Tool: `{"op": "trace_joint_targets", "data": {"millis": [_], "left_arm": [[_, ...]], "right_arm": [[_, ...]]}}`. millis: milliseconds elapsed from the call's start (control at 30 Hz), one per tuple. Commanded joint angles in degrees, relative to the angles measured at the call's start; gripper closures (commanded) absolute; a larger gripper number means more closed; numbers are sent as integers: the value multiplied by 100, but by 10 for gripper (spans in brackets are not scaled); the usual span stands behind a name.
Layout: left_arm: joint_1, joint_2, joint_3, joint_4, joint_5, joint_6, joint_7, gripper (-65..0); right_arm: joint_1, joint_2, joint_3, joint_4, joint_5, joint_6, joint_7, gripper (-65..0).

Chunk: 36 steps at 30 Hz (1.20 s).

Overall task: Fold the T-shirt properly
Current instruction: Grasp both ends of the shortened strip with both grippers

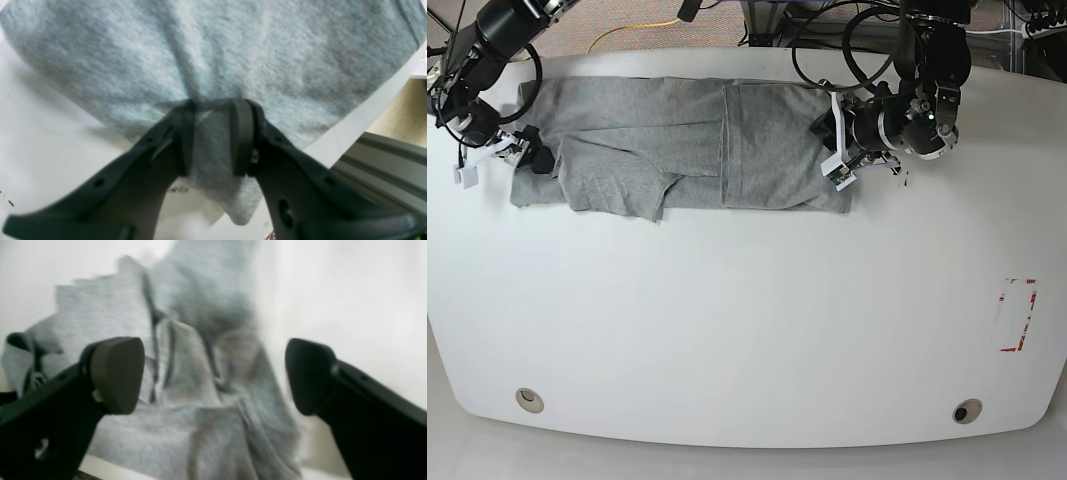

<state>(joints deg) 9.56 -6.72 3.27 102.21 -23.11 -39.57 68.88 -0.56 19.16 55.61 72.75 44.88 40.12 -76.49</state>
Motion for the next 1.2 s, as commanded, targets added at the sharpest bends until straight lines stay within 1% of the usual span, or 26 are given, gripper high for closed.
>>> {"op": "trace_joint_targets", "data": {"millis": [0, 200, 300, 367, 467, 600, 633, 733, 800, 833, 867, 900, 933, 967, 1000, 1167], "left_arm": [[-46, -18, -15, 69, -23, -30, -71, -157], [-64, -18, -15, 69, -23, -30, -71, -157], [-64, -18, -32, 69, -14, -30, -71, -157], [-73, -18, -32, 69, -14, -12, -71, -157], [-73, -18, -32, 69, -14, -3, -71, -157], [-73, -18, -32, 60, -14, 6, -71, -157], [-73, -18, -23, 60, -14, 6, -71, -157], [-82, 0, -6, 60, -14, 6, -71, -157], [-82, 17, 3, 51, -14, 6, -71, -157], [-82, 17, 3, 51, -14, 14, -71, -157], [-90, 26, 3, 42, -14, 14, -71, -157], [-143, 52, 3, -10, -14, 14, -71, -157], [-222, 149, 3, -90, -14, 14, -71, -157], [-266, 202, 3, -142, -14, 14, -71, -157], [-336, 255, 3, -283, -14, 14, -71, -157], [-750, 483, 3, -960, -14, 14, -71, -157]], "right_arm": [[16, -39, -10, 52, -106, -12, -118, -650], [-98, -144, -344, 175, -44, -12, -127, -650], [-256, -338, -361, 518, 61, -12, -171, -650], [-353, -452, -370, 861, 0, -12, -320, -650], [-450, -505, -370, 1151, 0, -12, -351, -650], [-555, -575, -370, 1186, 0, -12, -338, -650], [-555, -575, -370, 1186, 0, -12, -329, -623], [-555, -601, -441, 1213, 0, -12, -329, -480], [-555, -593, -643, 1222, 8, -12, -329, -338], [-555, -584, -704, 1222, 26, -12, -329, -295], [-555, -584, -757, 1230, 35, -12, -329, -236], [-546, -593, -801, 1292, 44, -12, -329, -157], [-546, -610, -827, 1406, 26, -12, -329, -95], [-546, -610, -836, 1512, 8, -12, -329, -59], [-555, -619, -854, 1705, -9, -12, -329, -5], [-608, -681, -924, 2470, 44, -12, -347, 0]]}}
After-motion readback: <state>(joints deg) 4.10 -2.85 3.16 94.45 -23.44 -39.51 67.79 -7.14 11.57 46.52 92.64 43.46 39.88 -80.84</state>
